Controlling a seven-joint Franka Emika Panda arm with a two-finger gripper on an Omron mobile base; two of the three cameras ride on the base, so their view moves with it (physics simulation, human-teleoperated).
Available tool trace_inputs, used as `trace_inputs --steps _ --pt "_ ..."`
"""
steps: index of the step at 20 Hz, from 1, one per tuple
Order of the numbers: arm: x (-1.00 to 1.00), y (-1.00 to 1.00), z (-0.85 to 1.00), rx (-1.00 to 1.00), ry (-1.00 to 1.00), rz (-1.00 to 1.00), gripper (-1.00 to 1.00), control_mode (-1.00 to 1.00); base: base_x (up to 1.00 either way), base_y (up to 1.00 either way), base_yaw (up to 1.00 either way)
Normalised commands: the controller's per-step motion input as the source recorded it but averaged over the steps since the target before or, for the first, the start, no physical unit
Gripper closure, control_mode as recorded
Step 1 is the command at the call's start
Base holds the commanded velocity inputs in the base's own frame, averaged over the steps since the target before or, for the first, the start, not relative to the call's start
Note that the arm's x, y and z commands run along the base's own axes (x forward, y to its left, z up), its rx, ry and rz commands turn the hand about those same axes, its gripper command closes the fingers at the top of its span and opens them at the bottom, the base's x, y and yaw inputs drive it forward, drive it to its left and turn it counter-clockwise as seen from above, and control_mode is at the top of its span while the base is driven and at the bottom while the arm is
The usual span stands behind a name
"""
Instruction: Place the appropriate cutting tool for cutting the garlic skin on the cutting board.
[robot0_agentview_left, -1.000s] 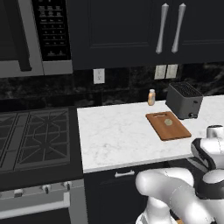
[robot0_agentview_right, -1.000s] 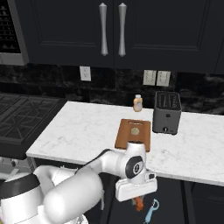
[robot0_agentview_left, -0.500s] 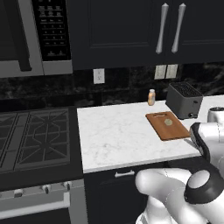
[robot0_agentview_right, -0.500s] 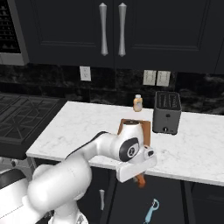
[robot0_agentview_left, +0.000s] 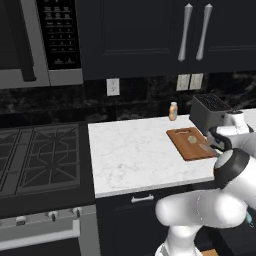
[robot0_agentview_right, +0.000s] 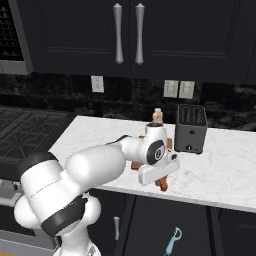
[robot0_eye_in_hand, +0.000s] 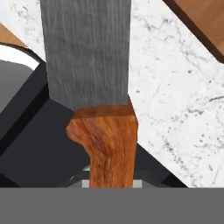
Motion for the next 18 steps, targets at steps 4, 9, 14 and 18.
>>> trace_inputs --steps 4,9,14,18 --pt "1.00 0.00 0.00 0.01 0.00 0.00 1.00 -1.00 0.00 0.00 0.00" --pt "0.99 0.00 -0.03 0.00 0.00 0.00 1.00 -1.00 0.00 0.00 0.00" --pt "0.90 0.03 -0.23 0.00 0.00 0.01 1.00 -1.00 0.00 0.00 0.00" --pt "0.57 0.05 -0.39 0.00 0.00 0.01 1.00 -1.00 0.00 0.00 0.00"
